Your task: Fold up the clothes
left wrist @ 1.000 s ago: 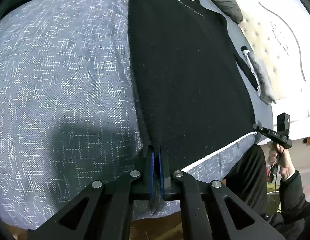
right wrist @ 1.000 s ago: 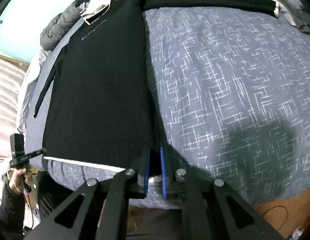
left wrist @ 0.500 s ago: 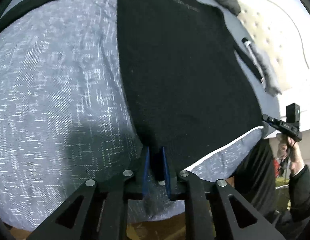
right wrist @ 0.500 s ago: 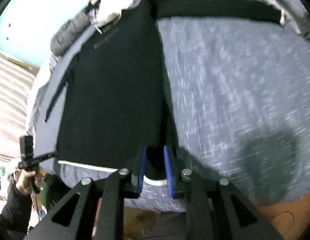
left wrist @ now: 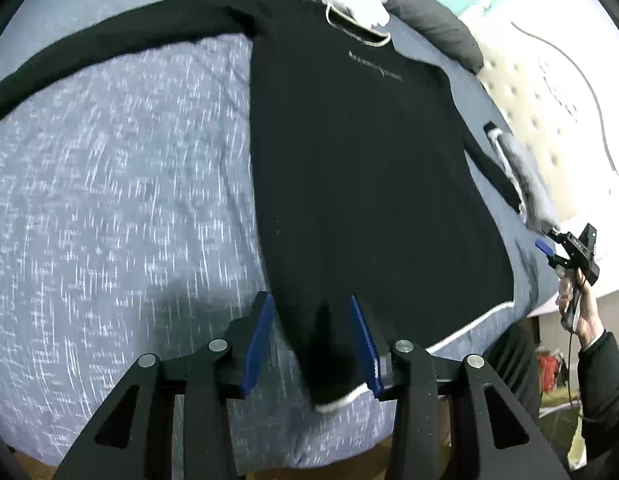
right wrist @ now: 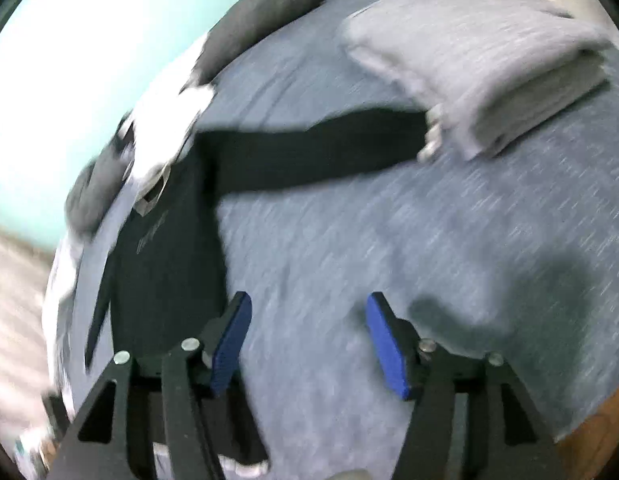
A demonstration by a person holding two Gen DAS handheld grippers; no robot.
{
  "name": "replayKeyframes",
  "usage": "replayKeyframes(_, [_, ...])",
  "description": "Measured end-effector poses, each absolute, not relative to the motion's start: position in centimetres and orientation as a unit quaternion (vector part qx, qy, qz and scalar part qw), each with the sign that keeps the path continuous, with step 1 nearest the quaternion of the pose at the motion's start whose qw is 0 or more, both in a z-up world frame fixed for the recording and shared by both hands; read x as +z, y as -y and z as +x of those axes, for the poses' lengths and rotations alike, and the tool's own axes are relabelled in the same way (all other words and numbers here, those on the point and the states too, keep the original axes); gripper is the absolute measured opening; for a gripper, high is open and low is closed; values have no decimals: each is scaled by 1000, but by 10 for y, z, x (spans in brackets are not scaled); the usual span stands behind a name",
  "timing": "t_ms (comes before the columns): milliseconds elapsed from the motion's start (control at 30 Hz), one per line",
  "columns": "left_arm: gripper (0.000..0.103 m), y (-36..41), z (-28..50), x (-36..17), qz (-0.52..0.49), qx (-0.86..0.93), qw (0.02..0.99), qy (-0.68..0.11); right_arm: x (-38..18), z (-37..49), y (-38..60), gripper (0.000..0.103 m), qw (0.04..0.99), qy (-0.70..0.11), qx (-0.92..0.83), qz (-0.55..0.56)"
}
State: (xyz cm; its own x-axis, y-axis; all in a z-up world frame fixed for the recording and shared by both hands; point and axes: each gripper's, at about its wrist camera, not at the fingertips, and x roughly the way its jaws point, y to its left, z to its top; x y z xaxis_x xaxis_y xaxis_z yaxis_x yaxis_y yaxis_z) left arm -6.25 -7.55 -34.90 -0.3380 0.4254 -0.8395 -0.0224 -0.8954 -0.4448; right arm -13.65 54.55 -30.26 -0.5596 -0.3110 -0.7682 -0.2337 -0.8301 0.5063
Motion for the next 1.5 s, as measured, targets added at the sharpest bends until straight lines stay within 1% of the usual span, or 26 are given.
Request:
replayKeyframes(67, [44, 71, -67, -345, -551, 803, 138, 181, -309, -152, -561, 69, 2, 308, -828, 468])
replayKeyframes(167, [44, 62, -74, -341, -545, 808, 135, 177, -318, -165, -583, 72, -35, 327, -822, 465])
replayKeyframes(233, [46, 68, -73, -339, -543, 809, 137, 177, -325, -172, -595, 75, -51, 346, -820, 453])
replayKeyframes(267, [49, 81, -68, -337, -543, 809, 139, 177, -329, -174, -600, 77, -58, 357, -819, 446])
replayKeyframes(500, [50, 87, -79, -342, -548, 807, 128, 177, -354, -193, -620, 77, -111, 400, -812, 409])
replayKeyframes(633, [51, 92, -85, -346, -549, 806, 122, 185, -357, -204, -621, 78, -118, 394, -821, 396])
replayKeyframes(667, [51, 93, -86, -347, -549, 805, 121, 187, -356, -205, -621, 76, -118, 392, -824, 390])
replayKeyframes(733, [50, 95, -89, -349, -550, 805, 119, 189, -352, -203, -621, 63, -115, 395, -830, 376])
replayKeyframes(800, [50, 95, -90, -349, -552, 804, 120, 186, -351, -203, -618, 39, -118, 389, -834, 372])
replayKeyframes(833, [50, 95, -91, -349, -552, 804, 121, 185, -350, -203, -616, 31, -119, 382, -838, 371])
replayKeyframes(867, [50, 95, -92, -348, -552, 804, 122, 185, -347, -202, -613, 14, -118, 372, -844, 368])
replayKeyframes(900, [50, 95, -92, -347, -551, 804, 123, 185, -344, -201, -611, 6, -117, 362, -849, 365])
replayKeyframes(933, [50, 95, -92, -346, -550, 805, 125, 185, -339, -199, -608, 3, -116, 352, -857, 359])
replayKeyframes(1000, [50, 96, -92, -342, -548, 806, 127, 184, -323, -199, -600, 0, -100, 332, -873, 342])
replayKeyframes(1167, [51, 97, -90, -338, -547, 807, 132, 178, -261, -209, -586, 0, -57, 269, -912, 304])
replayKeyframes(1300, [50, 96, -87, -334, -543, 809, 134, 179, -222, -210, -606, 0, -56, 253, -925, 279])
replayKeyframes(1400, [51, 94, -85, -332, -541, 810, 138, 179, -218, -216, -618, 0, -46, 270, -913, 303])
replayKeyframes(1467, [51, 93, -84, -332, -540, 810, 140, 179, -228, -212, -620, 1, -54, 282, -897, 337])
replayKeyframes(1500, [51, 92, -84, -334, -541, 810, 141, 179, -237, -210, -618, 8, -61, 283, -891, 350])
